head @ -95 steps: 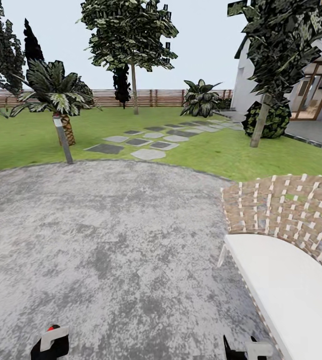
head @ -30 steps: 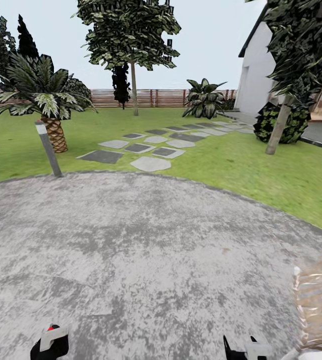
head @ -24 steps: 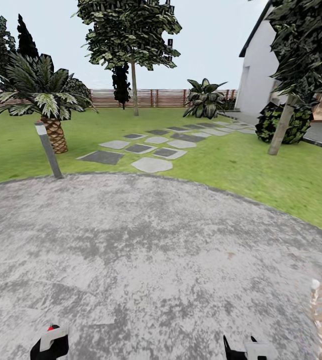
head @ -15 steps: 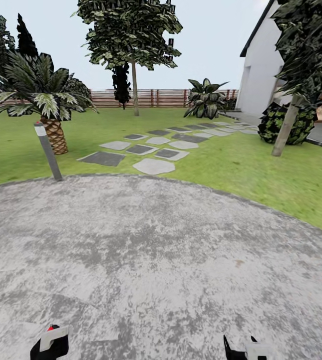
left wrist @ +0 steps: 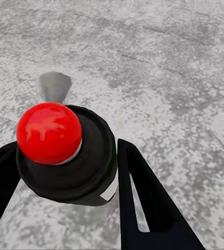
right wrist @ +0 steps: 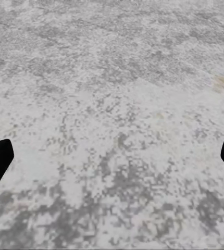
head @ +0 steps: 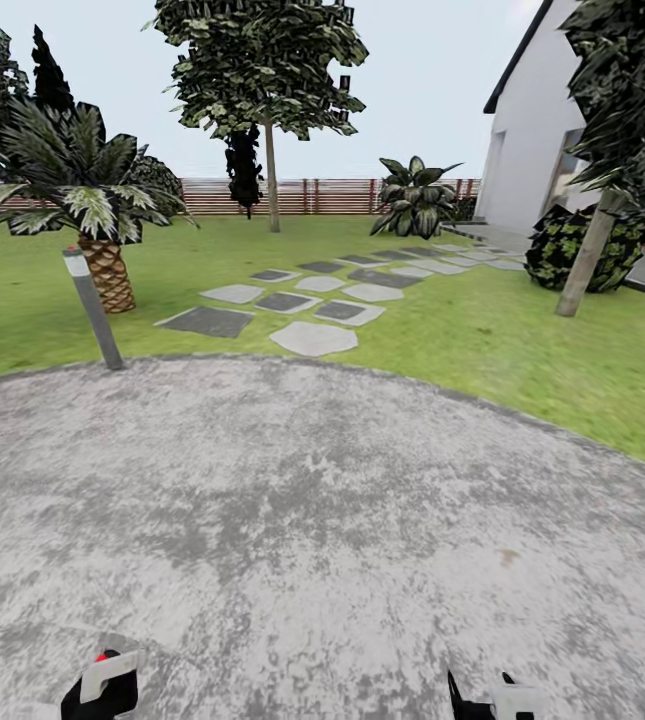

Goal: In the garden, pick up the pesticide atomizer on the floor and spray pesticide onto both trees until each tree trunk is fully covered.

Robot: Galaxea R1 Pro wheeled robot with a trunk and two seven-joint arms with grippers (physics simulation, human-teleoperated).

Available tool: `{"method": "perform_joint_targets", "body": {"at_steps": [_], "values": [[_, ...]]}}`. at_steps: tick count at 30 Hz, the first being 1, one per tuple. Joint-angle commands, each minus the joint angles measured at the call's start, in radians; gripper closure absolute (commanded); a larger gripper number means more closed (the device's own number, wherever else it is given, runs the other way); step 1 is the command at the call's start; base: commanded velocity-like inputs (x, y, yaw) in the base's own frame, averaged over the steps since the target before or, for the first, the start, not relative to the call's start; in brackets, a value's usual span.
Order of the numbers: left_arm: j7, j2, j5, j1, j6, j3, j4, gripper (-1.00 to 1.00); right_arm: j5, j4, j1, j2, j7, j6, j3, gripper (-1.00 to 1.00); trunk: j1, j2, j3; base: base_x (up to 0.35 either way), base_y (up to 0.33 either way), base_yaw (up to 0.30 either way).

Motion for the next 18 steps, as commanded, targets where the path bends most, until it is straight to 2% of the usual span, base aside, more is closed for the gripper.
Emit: {"method": "perform_joint_targets", "body": {"at_steps": [1,18], "values": [[-0.001,0.0,0.009,-0.001,-0.003,-0.002,0.001,1.0,0.007,0.001,-0.001,0.0,0.0,-0.003,-0.008,-1.0,0.0,0.0,-0.001,0.325,0.124,0.0],[-0.001,0.0,0.008,-0.001,-0.004,-0.003,0.001,1.0,0.007,0.001,-0.001,0.0,0.0,-0.003,-0.008,-1.0,0.0,0.0,-0.001,0.33,0.112,0.0]]}}
